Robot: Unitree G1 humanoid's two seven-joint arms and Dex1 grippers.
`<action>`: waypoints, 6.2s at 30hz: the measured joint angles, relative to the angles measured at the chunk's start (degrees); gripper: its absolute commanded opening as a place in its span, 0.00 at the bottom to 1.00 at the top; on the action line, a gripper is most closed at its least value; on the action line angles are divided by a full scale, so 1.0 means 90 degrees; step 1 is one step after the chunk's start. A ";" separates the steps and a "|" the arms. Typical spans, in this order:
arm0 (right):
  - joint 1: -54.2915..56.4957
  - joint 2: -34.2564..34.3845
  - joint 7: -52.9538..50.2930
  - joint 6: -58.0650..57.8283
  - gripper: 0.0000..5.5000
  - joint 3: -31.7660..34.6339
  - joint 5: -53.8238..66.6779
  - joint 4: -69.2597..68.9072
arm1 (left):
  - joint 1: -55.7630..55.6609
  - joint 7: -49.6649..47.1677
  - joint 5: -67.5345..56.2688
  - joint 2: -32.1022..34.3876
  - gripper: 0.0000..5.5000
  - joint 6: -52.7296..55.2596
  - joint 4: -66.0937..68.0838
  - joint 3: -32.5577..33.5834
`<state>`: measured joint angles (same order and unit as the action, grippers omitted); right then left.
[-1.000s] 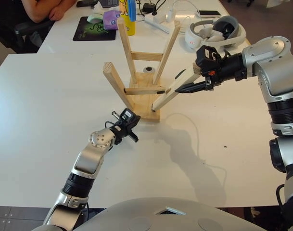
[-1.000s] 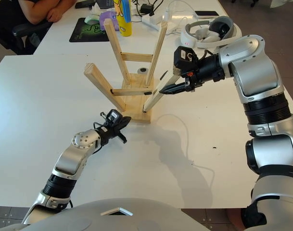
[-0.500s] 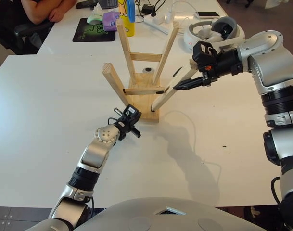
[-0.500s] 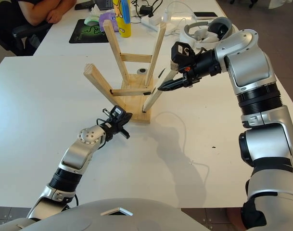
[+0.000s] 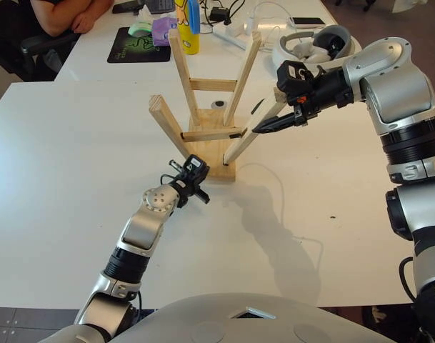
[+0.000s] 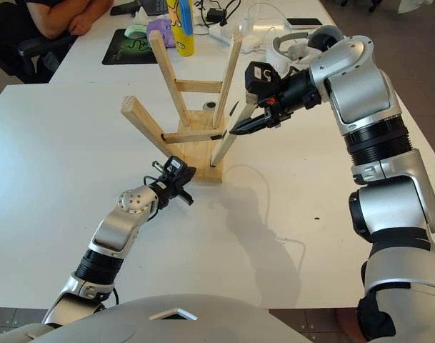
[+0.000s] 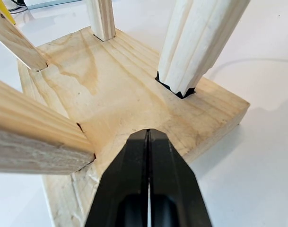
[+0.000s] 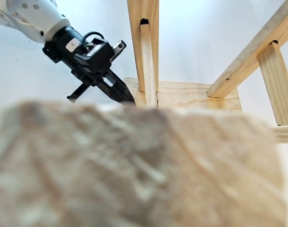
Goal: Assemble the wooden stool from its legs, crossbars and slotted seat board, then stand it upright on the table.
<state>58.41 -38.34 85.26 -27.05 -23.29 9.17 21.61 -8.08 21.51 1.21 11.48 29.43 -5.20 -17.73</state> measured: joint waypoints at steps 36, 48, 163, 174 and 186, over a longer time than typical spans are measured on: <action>0.0120 0.1074 -0.0269 0.0156 0.37 0.0323 -0.0120 0.1097 | -0.0276 0.0190 -0.0002 0.0014 0.00 0.0046 0.0295 -0.0058; -0.0582 0.1165 -0.0724 0.0234 0.37 0.0988 0.0349 0.0796 | -0.0370 0.0390 -0.0003 0.0072 0.00 -0.0018 0.0409 -0.0058; -0.4501 0.2685 -0.8492 0.0170 0.01 0.3767 0.1508 -0.3788 | 0.1819 0.0824 -0.0383 0.1328 0.00 -0.3545 -0.1634 0.0854; -0.5782 0.3824 -1.0328 -0.0436 0.01 0.3279 0.0796 -0.6137 | 0.2230 -0.1450 -0.0474 0.0287 0.00 -0.3176 -0.2960 0.2729; -0.5195 0.4161 -0.9890 -0.0714 0.01 0.1931 0.0776 -0.6404 | 0.0690 -0.1878 -0.0315 0.0038 0.00 -0.1305 -0.2849 0.2314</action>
<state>11.65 -0.89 -3.75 -33.47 -5.91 16.15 -36.02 -1.87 4.61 -1.62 11.83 17.69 -30.84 3.09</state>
